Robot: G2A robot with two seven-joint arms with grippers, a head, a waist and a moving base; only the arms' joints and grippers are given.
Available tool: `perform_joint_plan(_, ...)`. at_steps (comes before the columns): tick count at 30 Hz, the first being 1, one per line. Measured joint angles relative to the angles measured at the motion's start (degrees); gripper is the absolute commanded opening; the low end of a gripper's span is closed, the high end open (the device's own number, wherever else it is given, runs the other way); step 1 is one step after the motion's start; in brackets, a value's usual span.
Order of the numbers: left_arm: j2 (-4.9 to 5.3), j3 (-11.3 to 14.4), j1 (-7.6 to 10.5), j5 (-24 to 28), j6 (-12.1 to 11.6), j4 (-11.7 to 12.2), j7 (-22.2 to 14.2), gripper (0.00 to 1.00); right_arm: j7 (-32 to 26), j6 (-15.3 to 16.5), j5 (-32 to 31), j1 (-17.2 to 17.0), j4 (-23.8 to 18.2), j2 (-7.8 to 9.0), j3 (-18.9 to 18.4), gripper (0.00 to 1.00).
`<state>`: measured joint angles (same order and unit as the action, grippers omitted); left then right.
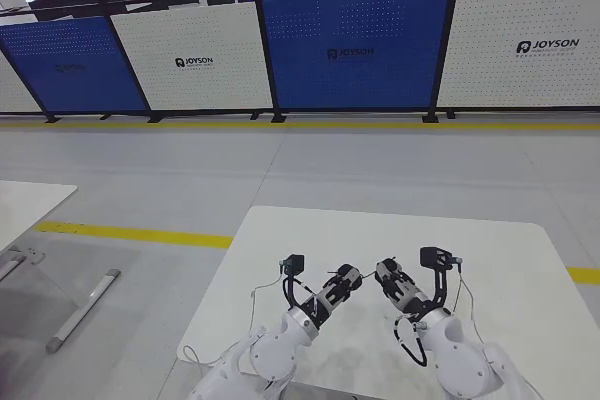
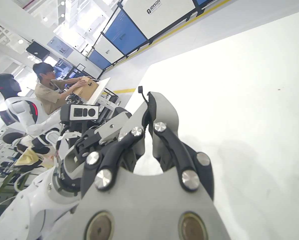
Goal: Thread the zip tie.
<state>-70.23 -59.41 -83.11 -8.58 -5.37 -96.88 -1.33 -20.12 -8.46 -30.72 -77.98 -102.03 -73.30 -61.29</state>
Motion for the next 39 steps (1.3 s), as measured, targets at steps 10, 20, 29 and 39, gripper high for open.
perform_joint_plan(10,-0.33,0.34,0.82,-0.68,1.49,0.72,0.76,0.0,-0.52,0.08,1.02,-0.1,-0.34,0.01,-1.52,0.21)
perform_joint_plan(20,-0.56,0.37,1.58,0.01,2.43,1.55,-0.18,0.0,-0.38,0.22,-0.34,-0.32,-0.44,-0.06,-1.49,0.2)
perform_joint_plan(29,-0.66,-0.09,1.65,-0.16,3.11,1.64,-0.11,0.0,-0.77,0.69,-1.74,-0.97,-0.52,-0.12,-0.87,0.21)
perform_joint_plan(39,-0.81,-0.5,1.81,0.16,3.35,1.73,-0.05,0.0,-1.54,1.02,-2.46,-1.55,-0.99,-0.04,-1.42,0.0)
